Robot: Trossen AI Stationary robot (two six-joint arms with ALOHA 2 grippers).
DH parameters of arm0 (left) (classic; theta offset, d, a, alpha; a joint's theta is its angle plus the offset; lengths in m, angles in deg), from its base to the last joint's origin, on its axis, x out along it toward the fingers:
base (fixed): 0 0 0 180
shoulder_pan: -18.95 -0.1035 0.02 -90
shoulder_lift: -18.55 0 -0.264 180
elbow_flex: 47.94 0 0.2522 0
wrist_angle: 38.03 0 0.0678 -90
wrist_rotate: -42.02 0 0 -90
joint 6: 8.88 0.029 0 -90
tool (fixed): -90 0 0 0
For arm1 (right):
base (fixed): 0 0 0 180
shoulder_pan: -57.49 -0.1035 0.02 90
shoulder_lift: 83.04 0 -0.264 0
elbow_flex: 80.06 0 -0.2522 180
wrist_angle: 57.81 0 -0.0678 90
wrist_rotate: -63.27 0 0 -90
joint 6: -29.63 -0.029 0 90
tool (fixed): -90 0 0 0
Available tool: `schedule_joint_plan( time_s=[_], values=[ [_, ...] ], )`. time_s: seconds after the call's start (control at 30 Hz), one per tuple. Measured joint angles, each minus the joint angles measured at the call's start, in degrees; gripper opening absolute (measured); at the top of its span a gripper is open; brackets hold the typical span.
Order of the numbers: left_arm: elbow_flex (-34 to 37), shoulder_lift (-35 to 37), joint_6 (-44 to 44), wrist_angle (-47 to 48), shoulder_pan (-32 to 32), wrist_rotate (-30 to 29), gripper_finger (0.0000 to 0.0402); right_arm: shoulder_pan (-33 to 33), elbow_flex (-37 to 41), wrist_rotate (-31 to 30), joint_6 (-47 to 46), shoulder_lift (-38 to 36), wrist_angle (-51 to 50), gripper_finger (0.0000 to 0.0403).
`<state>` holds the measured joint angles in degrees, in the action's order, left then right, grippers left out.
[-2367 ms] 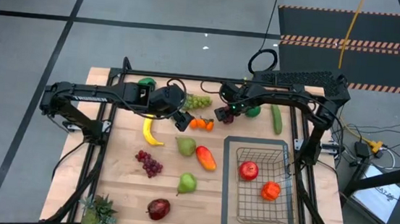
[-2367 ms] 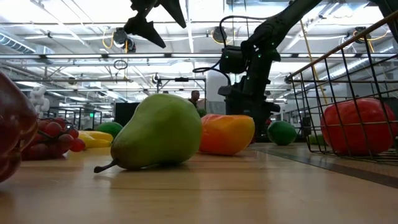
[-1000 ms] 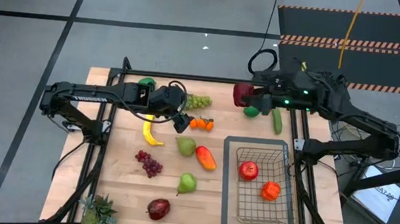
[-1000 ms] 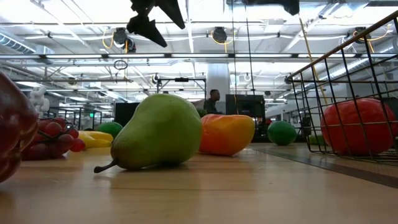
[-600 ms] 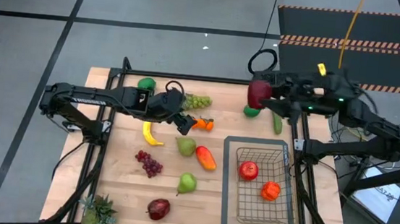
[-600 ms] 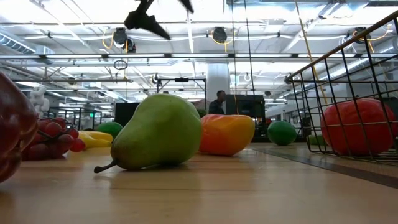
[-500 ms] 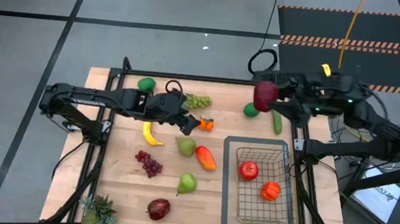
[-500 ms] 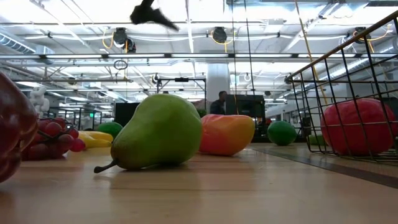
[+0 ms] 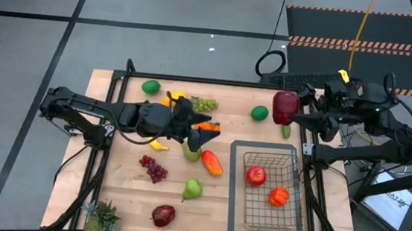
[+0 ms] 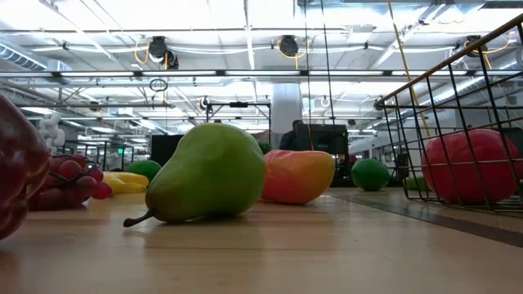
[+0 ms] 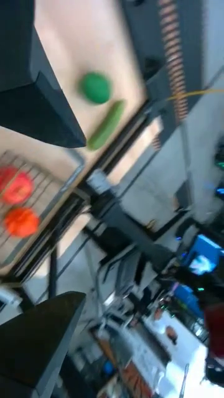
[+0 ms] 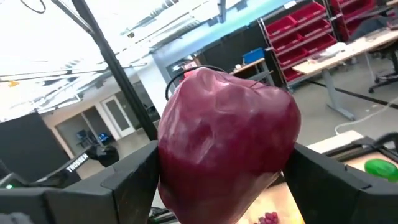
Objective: Build produce basket
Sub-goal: Put the top dark red apple into the wire basket
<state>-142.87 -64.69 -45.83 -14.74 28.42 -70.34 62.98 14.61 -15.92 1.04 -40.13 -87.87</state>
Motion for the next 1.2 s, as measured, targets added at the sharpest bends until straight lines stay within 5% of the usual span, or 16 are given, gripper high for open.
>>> schedule_joint_plan(
  time_s=[0.63,1.2],
  values=[
    [0.0,0.0,5.97,-4.3,-1.26,-0.75,0.0397,-0.85,-0.01,-0.27,23.21,1.51,1.66,0.0302],
    [0.0,0.0,9.75,-4.21,-1.53,-0.75,0.0397,-0.7,-0.01,-3.27,-17.95,3.0,1.64,0.0302]
  ],
)
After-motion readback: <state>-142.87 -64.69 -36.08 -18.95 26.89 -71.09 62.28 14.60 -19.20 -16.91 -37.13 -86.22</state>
